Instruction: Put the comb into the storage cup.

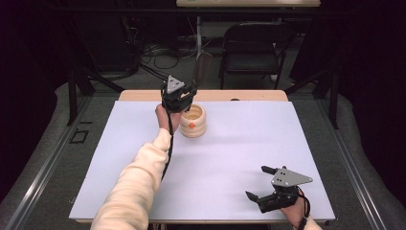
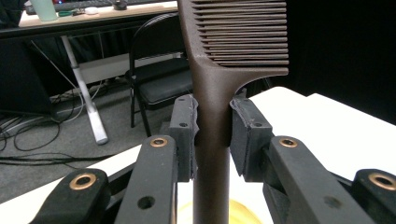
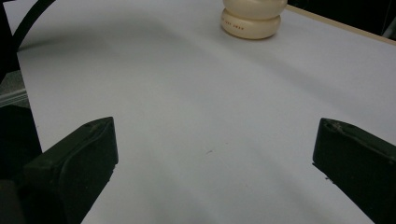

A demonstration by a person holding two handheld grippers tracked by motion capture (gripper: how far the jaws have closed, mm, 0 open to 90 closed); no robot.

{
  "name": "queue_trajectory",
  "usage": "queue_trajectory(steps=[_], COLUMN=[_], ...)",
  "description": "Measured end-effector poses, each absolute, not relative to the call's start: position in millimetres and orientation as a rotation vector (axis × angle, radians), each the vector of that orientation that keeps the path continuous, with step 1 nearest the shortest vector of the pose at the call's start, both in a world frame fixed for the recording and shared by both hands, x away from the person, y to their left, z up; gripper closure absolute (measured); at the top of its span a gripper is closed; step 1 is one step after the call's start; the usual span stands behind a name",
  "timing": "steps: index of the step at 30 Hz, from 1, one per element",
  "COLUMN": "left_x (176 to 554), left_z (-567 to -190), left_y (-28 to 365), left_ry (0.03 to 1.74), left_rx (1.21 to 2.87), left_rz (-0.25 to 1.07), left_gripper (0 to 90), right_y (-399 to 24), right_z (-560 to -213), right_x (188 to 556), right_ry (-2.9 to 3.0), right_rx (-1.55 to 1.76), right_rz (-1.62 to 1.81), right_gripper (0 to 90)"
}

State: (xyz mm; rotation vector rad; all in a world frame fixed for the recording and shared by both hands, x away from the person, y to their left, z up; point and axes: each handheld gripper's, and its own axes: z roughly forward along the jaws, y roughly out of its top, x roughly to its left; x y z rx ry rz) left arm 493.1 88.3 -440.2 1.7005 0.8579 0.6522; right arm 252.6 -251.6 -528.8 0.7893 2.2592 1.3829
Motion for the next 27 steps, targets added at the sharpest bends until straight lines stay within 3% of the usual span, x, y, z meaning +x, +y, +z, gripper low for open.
queue_trajectory(steps=[27], left_x=[499], left_z=[-461], left_y=[92], left_ry=[0.874], left_rx=[1.679], left_rz=[0.595], left_gripper=[72.2], right_y=[-252], right_z=[-529], right_x=[253], right_ry=[2.259], right_rx=[0.787], right_rz=[1.382], right_gripper=[0.0])
